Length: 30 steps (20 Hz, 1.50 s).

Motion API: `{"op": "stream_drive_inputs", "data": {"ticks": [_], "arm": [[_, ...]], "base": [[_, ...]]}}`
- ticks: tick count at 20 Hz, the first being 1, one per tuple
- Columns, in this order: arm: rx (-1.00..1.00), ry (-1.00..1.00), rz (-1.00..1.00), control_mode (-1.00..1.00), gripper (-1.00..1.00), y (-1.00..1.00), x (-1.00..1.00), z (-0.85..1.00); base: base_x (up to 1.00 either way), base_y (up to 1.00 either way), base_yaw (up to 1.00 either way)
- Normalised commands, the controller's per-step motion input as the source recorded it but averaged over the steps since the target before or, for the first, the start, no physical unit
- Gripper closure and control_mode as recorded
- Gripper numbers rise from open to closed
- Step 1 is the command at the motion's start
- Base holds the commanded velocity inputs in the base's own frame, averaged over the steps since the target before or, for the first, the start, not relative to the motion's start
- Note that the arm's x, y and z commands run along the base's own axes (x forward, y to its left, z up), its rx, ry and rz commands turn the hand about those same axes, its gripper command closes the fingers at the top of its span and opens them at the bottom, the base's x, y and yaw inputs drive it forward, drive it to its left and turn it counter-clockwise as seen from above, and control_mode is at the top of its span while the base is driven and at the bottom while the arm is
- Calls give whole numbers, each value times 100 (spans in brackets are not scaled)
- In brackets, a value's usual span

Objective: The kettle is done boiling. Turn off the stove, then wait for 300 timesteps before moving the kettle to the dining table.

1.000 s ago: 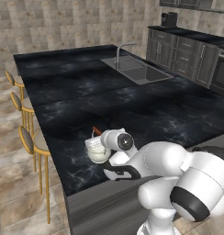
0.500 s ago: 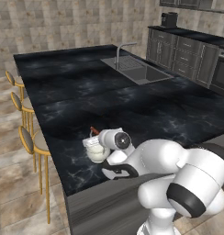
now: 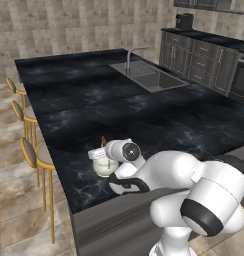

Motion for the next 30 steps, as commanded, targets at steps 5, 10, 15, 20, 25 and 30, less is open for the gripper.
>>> {"op": "stream_drive_inputs", "data": {"ticks": [5, 10, 15, 20, 25, 30], "arm": [[3, 0, 0, -100, -100, -2, -6, 0], [0, -2, 0, -100, -100, -1, -16, 0], [0, -1, 0, -100, -100, 0, -11, 7], [0, -1, -1, -100, -100, 0, 0, 9], [0, 0, 0, -100, -100, 0, 0, 0], [0, 0, -5, -100, -100, -1, -2, 15]], "base": [[0, 0, 0], [0, 0, 0], [0, 0, 0], [0, 0, 0], [0, 0, 0], [0, 0, 0]]}}
